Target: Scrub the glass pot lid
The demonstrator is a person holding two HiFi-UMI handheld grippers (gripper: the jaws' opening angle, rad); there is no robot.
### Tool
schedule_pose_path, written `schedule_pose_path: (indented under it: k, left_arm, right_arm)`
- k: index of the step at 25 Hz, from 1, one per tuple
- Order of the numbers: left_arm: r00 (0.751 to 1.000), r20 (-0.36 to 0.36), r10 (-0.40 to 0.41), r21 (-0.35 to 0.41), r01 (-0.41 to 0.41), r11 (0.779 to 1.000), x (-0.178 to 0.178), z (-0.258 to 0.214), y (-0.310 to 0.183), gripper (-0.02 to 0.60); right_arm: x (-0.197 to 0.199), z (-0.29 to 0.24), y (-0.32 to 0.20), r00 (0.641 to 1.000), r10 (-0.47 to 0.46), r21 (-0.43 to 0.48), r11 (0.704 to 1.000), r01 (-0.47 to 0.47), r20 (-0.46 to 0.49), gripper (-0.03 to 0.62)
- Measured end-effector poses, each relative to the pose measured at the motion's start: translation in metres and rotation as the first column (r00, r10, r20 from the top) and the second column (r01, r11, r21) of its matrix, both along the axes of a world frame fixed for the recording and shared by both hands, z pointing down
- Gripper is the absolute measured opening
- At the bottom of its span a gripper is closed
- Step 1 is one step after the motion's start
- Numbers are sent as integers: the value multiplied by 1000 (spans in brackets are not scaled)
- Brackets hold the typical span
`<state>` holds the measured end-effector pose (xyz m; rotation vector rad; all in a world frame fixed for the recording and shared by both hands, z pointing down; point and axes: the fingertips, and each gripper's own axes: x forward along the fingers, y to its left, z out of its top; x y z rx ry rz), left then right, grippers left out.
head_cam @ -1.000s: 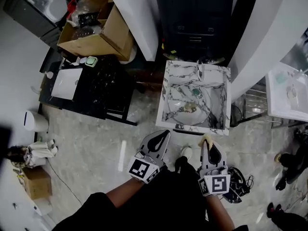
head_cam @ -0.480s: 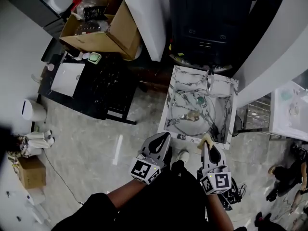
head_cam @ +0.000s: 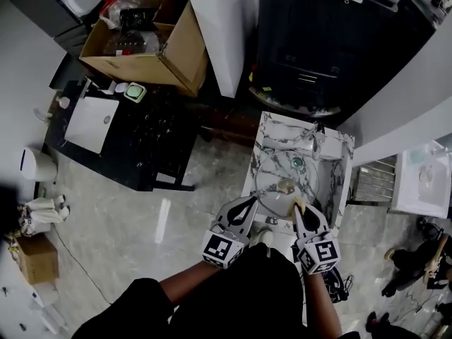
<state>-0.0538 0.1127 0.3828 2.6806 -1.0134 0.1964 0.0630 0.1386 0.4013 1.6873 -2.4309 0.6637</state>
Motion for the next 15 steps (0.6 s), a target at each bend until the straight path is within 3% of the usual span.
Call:
schedule_pose_path:
  k: [5,9,15]
  left_arm:
    - [999,-1,34,-16,-34,999,3,26,-26,17]
    - [999,-22,34,-43,-35,998,16,46,-33,17]
    - [997,36,-73,-85,76,993,22,76,-48,17]
  right_arm:
    - [-9,28,-33,999,-21,-21,1000,21,-33,57]
    - [-15,58,-51,994,-106,-54,993,105,-14,57]
    - [-16,115,-74,977,-211,-157,965,210,7,55]
